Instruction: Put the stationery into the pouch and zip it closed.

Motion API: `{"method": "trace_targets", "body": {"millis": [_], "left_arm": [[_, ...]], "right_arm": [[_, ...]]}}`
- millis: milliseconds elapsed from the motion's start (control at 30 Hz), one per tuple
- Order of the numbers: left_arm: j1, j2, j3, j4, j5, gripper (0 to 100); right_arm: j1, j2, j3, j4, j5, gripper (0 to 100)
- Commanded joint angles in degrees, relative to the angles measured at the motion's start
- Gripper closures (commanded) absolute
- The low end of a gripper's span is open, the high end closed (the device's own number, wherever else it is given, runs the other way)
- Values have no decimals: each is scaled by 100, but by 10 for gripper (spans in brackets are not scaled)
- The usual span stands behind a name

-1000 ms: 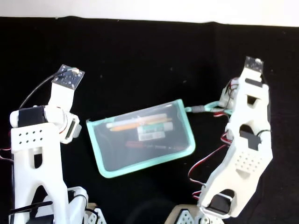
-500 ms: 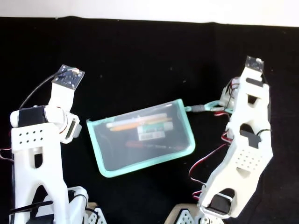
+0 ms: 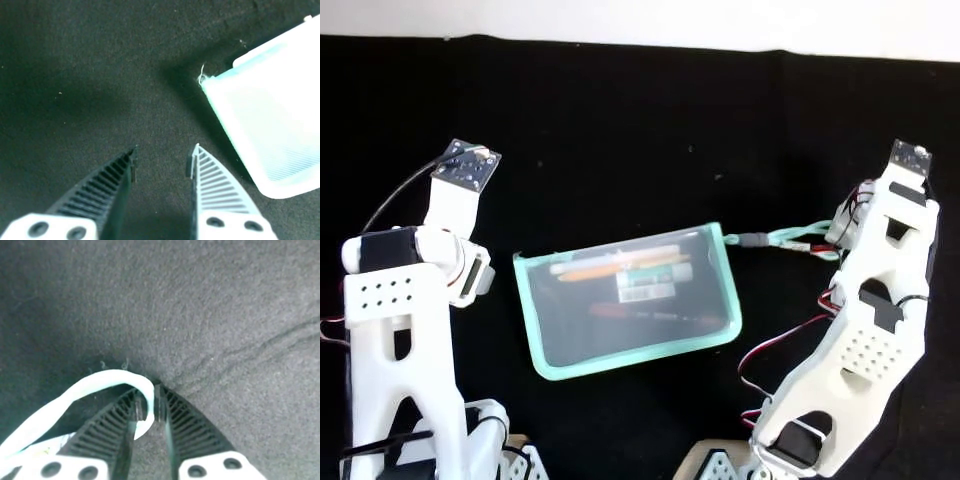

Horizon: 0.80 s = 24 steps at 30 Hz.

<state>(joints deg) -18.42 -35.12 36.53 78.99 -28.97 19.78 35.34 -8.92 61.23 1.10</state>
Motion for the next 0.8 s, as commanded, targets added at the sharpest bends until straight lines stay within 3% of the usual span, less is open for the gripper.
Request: {"method": "trace_targets", "body": {"millis": [0, 567, 767], "left_arm": [[119, -4, -198, 26, -26, 819], [119, -40, -224, -18, -26, 819], [110, -48, -251, -176, -26, 819]], "right_arm": [[-48, -48, -295, 497, 53, 993], [-330, -57, -5622, 3916, -185, 993], [-673, -497, -6756, 3987, -185, 993]]}}
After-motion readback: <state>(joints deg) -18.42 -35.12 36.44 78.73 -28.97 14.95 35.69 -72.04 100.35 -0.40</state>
